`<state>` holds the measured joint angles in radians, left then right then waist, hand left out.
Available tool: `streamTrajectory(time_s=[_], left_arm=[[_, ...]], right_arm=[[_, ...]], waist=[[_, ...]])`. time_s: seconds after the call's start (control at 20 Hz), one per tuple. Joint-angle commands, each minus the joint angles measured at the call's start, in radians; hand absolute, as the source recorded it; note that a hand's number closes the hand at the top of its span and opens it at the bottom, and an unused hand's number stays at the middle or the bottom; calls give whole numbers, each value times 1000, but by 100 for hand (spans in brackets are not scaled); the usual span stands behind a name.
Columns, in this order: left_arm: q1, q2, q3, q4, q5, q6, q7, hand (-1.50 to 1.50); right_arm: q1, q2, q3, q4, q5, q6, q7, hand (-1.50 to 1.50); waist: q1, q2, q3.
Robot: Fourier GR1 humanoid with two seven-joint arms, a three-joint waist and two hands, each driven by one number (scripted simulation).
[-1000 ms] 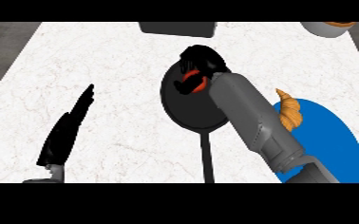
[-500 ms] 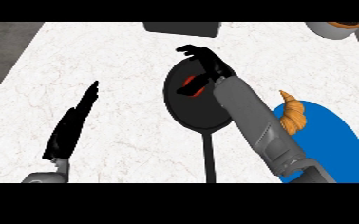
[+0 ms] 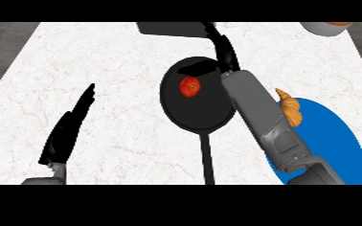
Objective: Pick the tomato from the plate and place it in the pan
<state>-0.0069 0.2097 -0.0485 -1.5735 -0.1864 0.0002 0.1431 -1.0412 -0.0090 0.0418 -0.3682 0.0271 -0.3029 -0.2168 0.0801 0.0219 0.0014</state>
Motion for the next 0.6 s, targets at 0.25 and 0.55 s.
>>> streamTrajectory(time_s=[0.25,0.55], left_arm=[[16,29,71,50,38,-19,-52,0],[65,-3,27,-58,10,3,10,0]], right_arm=[[-19,-200,-146,68,-85,104,-131,-150],[90,-381,-166,131,-75,258,-291,-150]], waist=[[-44,-5,-1],[-40,-6,1]])
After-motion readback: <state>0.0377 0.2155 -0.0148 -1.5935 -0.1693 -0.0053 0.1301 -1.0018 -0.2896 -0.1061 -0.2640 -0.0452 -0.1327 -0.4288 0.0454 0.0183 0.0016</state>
